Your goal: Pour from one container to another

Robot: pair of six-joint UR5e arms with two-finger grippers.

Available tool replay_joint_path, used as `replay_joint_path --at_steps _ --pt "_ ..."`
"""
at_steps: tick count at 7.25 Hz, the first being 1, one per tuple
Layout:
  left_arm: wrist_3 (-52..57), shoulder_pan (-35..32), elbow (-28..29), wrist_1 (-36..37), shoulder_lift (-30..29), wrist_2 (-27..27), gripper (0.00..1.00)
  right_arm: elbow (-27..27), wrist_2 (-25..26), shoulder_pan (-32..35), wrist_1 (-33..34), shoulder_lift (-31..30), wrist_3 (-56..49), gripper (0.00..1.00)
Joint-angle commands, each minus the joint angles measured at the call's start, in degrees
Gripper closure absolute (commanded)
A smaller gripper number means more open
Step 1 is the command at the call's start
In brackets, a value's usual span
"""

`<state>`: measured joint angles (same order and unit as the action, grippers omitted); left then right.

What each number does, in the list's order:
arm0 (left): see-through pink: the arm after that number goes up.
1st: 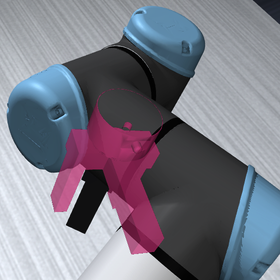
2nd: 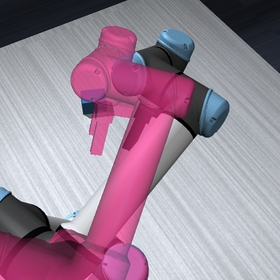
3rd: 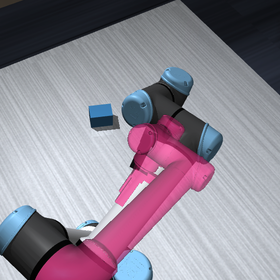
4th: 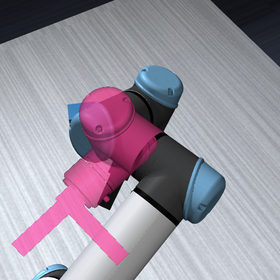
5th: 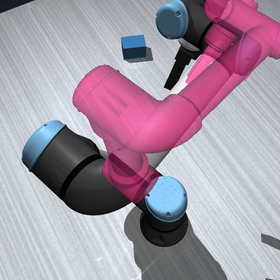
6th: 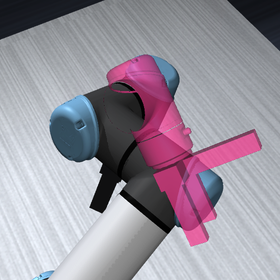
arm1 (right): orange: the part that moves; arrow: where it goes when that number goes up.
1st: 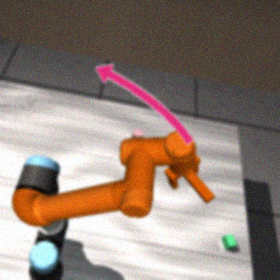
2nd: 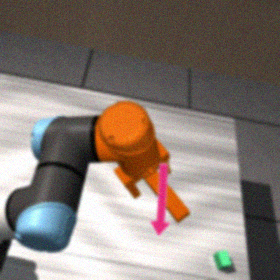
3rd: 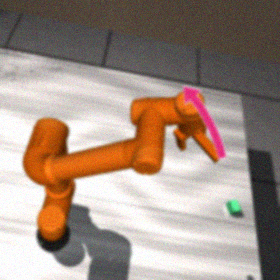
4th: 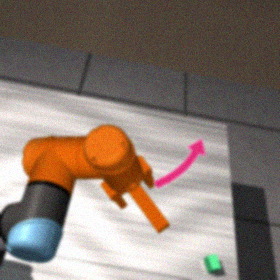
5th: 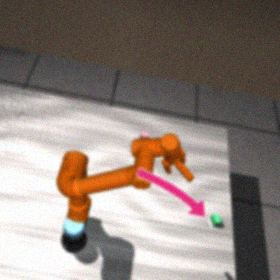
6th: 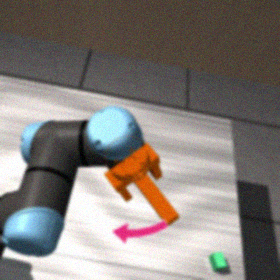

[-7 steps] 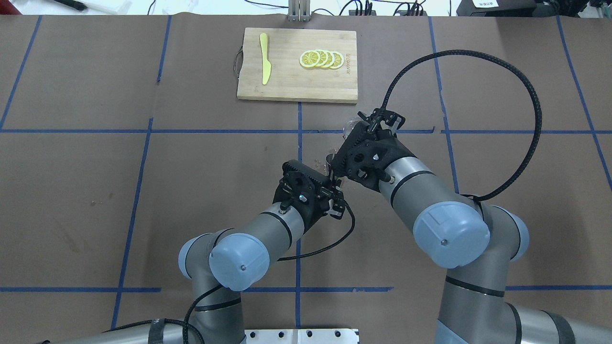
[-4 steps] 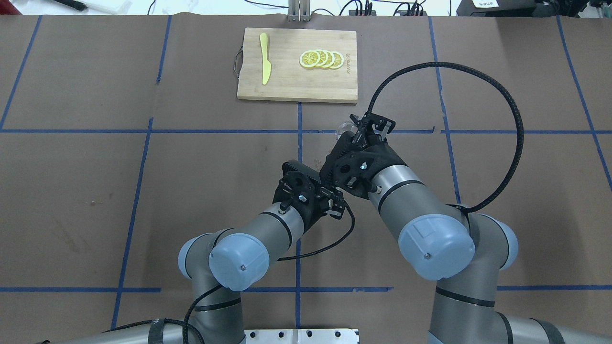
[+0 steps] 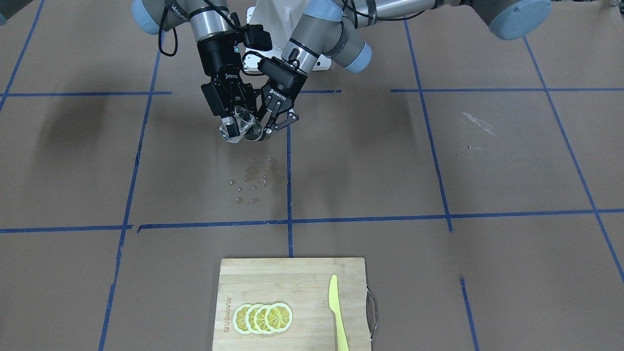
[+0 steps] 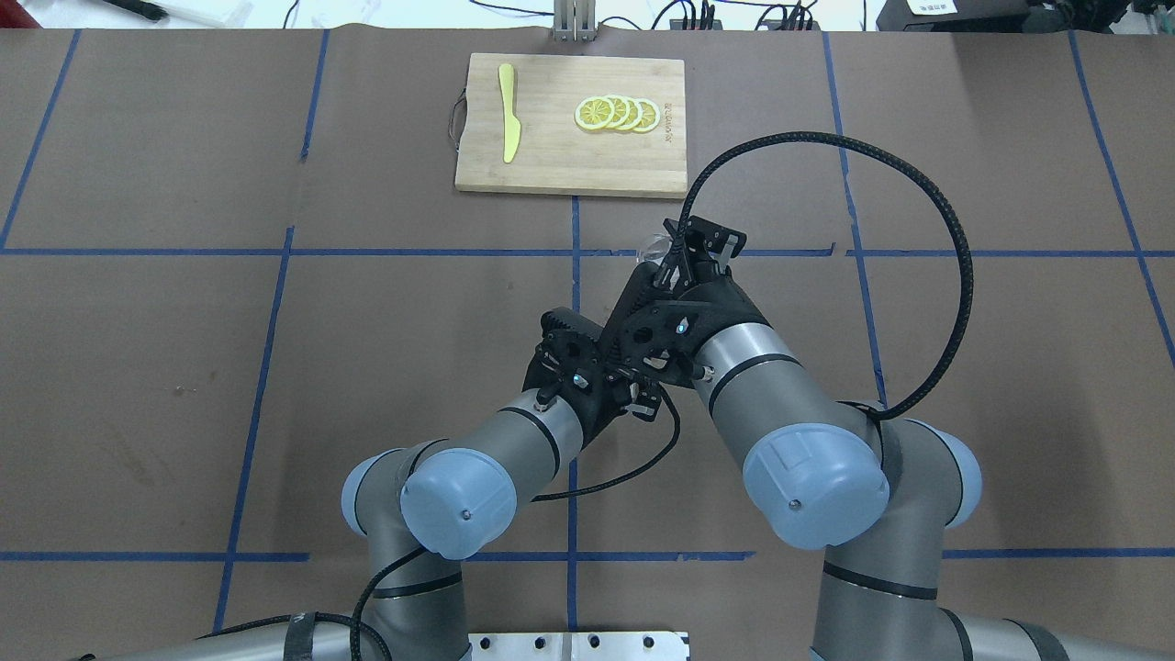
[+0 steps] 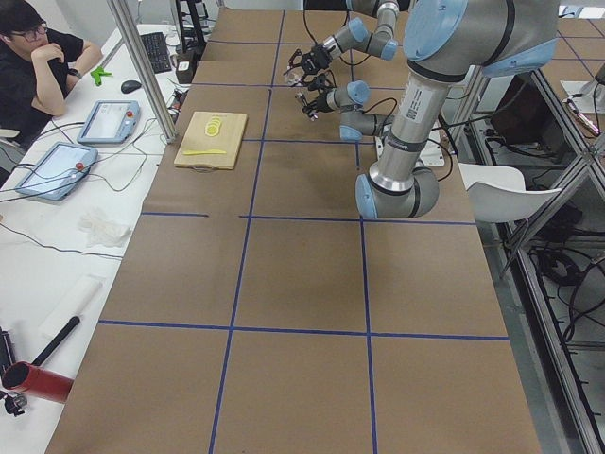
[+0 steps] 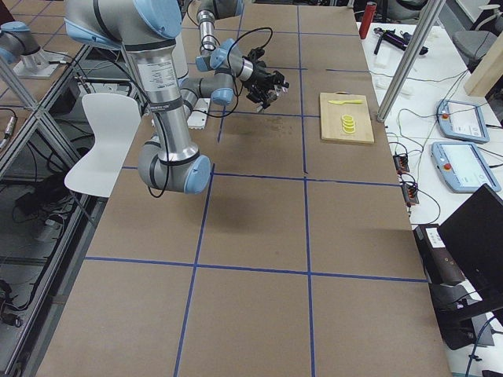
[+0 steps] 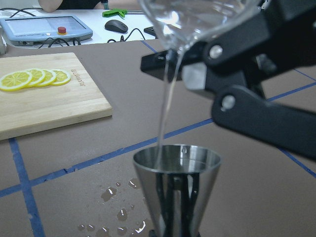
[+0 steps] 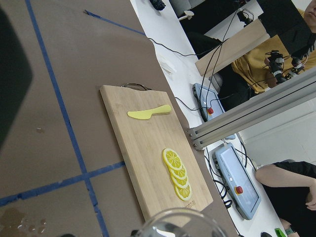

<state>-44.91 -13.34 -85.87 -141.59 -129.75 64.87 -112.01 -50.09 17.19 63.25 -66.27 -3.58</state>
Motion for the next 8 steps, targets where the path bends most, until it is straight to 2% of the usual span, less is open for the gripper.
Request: replay_joint_path --at_steps 1,5,8 --pt "0.00 -0.02 0.00 0.00 -0.07 -0.01 1.00 0.21 1.56 -0.23 0.03 -0.35 -1.86 1.00" --pt "0.00 0.06 0.00 0.00 -0.07 -0.01 1.00 0.12 2.28 -0.23 0.12 -0.53 -3.36 1.00" --pt "0.00 0.06 0.00 0.00 -0.07 -0.01 1.00 0.12 5.17 -0.93 0.20 -0.61 -3.97 1.00"
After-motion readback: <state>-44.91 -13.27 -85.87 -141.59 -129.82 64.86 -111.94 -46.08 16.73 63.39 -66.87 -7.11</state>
